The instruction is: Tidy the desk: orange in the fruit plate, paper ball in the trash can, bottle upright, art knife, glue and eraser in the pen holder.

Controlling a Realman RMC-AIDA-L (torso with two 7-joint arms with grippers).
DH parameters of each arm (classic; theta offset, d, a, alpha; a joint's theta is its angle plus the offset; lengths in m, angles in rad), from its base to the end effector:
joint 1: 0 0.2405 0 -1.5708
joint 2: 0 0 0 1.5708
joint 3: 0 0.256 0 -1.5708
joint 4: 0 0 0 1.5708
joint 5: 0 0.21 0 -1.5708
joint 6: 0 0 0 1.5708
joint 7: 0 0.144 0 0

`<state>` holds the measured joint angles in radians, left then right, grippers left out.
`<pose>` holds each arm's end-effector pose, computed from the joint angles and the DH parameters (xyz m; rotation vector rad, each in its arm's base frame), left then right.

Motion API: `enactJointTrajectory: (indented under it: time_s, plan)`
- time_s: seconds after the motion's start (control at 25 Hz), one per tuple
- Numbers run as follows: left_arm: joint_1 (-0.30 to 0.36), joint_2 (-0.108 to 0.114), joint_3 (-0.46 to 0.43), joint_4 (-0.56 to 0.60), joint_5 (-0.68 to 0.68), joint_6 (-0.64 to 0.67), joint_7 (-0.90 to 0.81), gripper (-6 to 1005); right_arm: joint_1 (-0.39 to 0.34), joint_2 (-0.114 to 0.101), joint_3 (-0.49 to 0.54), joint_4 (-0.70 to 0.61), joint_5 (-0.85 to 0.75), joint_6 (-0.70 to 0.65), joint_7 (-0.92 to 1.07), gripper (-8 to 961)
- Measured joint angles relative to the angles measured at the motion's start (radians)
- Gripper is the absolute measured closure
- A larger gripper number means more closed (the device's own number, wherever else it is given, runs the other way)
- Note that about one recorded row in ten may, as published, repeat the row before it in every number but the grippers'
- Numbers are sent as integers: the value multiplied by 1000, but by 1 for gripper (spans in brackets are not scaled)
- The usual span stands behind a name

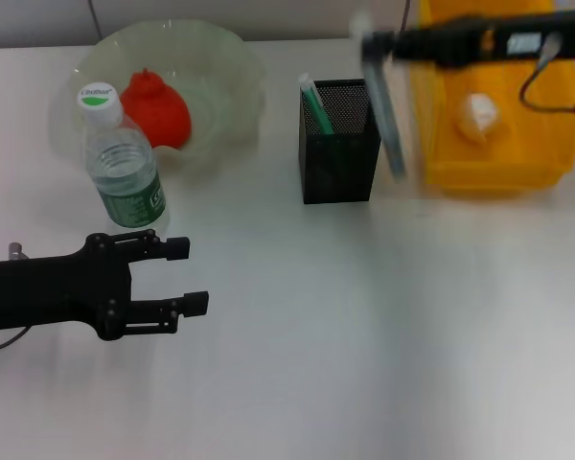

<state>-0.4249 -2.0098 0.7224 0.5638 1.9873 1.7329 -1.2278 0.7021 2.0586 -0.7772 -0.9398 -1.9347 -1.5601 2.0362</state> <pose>-0.2941 0.2772 0.0085 -2.8442 -0.5739 -0.7655 0.1612 0.3911 0.0478 -2.7040 0.9163 0.7884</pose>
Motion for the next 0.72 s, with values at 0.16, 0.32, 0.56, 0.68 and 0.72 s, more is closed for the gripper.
enactJointTrajectory:
  time_s: [0.16, 0.32, 0.56, 0.68, 0.72]
  plan:
    - [-5, -6, 0, 1, 0, 1, 0, 206, -25, 13, 110, 386, 384, 124, -496, 808]
    - [-8, -8, 2, 4, 2, -1, -1, 206, -18, 26, 102, 499, 452, 191, -756, 786]
    - [-9, -7, 0, 2, 2, -1, -1, 206, 24, 28, 93, 622, 455, 322, -894, 752]
    - [-7, -7, 0, 2, 0, 2, -1, 206, 15, 25, 66, 609, 454, 314, -862, 735]
    - [-7, -7, 0, 2, 0, 2, -1, 206, 15, 25, 66, 609, 454, 314, -862, 730]
